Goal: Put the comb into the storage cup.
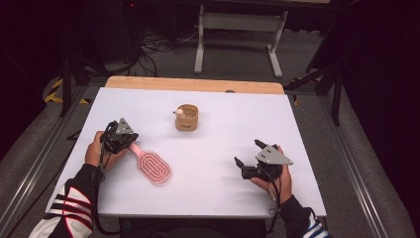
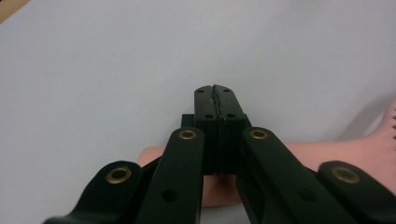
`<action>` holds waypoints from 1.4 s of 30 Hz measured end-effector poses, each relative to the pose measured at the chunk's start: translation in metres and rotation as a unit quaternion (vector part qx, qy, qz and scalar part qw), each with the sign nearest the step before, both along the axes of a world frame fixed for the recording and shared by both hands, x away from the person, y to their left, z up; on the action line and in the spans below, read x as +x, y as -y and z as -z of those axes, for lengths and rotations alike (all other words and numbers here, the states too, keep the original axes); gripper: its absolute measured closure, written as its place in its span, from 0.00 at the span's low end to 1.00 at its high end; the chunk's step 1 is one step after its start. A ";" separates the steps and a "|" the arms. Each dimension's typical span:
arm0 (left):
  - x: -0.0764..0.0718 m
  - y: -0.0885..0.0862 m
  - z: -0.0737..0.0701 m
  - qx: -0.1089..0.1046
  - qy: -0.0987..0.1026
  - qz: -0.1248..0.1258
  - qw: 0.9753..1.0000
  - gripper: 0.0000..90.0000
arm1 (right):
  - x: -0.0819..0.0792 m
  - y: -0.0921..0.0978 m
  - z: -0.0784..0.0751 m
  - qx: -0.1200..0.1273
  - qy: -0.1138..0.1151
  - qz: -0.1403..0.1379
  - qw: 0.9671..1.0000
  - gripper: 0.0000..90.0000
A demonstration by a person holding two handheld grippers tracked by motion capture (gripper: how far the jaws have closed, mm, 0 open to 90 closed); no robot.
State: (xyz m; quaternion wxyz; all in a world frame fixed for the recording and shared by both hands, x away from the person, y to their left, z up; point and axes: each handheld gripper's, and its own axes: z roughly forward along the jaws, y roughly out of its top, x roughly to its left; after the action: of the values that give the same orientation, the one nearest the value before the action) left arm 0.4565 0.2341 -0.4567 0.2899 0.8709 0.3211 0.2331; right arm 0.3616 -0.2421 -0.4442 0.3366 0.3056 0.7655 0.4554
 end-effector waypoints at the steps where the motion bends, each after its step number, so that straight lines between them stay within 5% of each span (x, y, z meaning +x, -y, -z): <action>1: -0.001 0.000 -0.001 0.007 -0.001 0.000 1.000 1.00 | 0.000 0.000 0.000 0.000 -0.001 0.000 1.000 0.11; 12: -0.008 -0.010 -0.003 0.061 -0.032 -0.011 0.998 1.00 | 0.002 0.000 0.001 -0.007 -0.011 -0.004 1.000 0.11; 18: -0.027 -0.025 0.000 0.080 -0.045 -0.012 0.996 1.00 | 0.005 0.002 0.003 -0.003 -0.026 -0.002 1.000 0.11; 34: -0.077 -0.046 0.001 0.056 -0.057 -0.006 0.997 1.00 | 0.007 0.002 0.003 -0.010 -0.031 -0.002 0.999 0.11; 42: -0.090 -0.045 -0.001 0.062 -0.067 0.007 0.996 1.00 | 0.007 0.002 0.003 -0.014 -0.028 -0.002 1.000 0.11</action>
State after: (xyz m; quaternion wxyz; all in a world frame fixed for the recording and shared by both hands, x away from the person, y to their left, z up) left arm 0.3665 0.2788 -0.4559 0.2148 0.9030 0.3190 0.1916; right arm 0.3682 -0.2440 -0.4473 0.3183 0.3115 0.7816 0.4367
